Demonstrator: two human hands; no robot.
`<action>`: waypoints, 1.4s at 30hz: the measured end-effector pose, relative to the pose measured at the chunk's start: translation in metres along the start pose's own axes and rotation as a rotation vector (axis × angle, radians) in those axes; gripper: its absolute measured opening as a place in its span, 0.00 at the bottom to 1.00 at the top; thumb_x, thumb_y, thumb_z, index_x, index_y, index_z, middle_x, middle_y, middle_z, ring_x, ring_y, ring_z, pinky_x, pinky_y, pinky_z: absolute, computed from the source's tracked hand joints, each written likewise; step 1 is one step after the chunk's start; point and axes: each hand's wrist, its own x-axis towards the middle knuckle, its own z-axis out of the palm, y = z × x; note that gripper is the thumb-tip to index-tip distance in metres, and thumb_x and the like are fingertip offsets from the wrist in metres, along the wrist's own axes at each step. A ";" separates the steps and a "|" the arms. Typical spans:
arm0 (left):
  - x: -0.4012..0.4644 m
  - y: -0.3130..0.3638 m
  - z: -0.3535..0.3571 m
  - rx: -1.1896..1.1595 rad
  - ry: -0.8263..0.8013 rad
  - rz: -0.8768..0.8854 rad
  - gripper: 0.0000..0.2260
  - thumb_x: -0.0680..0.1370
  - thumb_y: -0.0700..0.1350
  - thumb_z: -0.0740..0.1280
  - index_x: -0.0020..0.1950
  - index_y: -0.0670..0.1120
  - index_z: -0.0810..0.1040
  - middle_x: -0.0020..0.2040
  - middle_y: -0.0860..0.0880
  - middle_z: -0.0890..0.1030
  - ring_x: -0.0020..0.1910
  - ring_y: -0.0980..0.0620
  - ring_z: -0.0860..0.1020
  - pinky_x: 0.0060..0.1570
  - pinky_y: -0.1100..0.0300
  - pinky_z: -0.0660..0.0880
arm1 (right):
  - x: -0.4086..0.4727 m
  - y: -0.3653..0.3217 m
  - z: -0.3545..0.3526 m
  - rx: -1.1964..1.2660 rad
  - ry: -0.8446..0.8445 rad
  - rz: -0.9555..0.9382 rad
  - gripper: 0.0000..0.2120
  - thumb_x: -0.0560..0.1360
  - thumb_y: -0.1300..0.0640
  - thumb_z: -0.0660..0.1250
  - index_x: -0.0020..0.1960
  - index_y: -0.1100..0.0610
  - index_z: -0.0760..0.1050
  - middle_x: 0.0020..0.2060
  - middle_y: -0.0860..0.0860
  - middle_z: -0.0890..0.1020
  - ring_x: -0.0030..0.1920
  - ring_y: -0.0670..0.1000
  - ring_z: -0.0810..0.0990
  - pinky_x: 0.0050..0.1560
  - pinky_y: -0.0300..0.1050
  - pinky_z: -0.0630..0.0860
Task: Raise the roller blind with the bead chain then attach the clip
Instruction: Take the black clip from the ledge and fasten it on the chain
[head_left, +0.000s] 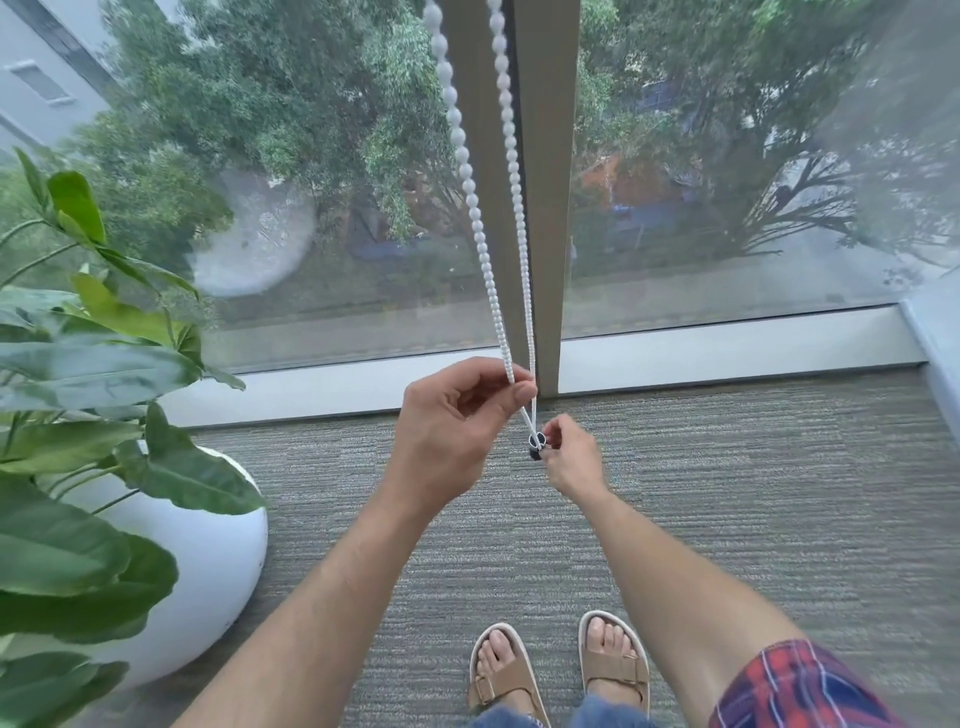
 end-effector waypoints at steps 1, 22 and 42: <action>-0.001 -0.001 -0.001 0.002 0.000 -0.001 0.05 0.72 0.46 0.74 0.46 0.55 0.85 0.43 0.52 0.86 0.43 0.48 0.84 0.50 0.47 0.81 | -0.001 0.000 0.002 -0.008 -0.008 -0.002 0.10 0.76 0.63 0.69 0.50 0.51 0.71 0.45 0.46 0.77 0.45 0.45 0.77 0.43 0.37 0.69; 0.016 0.130 -0.003 0.022 0.268 -0.052 0.08 0.73 0.39 0.75 0.42 0.53 0.83 0.37 0.58 0.85 0.38 0.61 0.82 0.43 0.69 0.76 | -0.138 -0.171 -0.150 0.016 0.183 -0.610 0.16 0.78 0.67 0.61 0.63 0.58 0.76 0.57 0.54 0.82 0.57 0.53 0.80 0.59 0.44 0.74; 0.069 0.401 -0.056 0.098 0.304 0.362 0.05 0.73 0.42 0.73 0.44 0.52 0.84 0.39 0.55 0.85 0.38 0.58 0.83 0.42 0.67 0.76 | -0.273 -0.421 -0.307 0.225 0.317 -0.901 0.14 0.78 0.58 0.64 0.63 0.53 0.74 0.55 0.50 0.83 0.54 0.50 0.82 0.57 0.49 0.77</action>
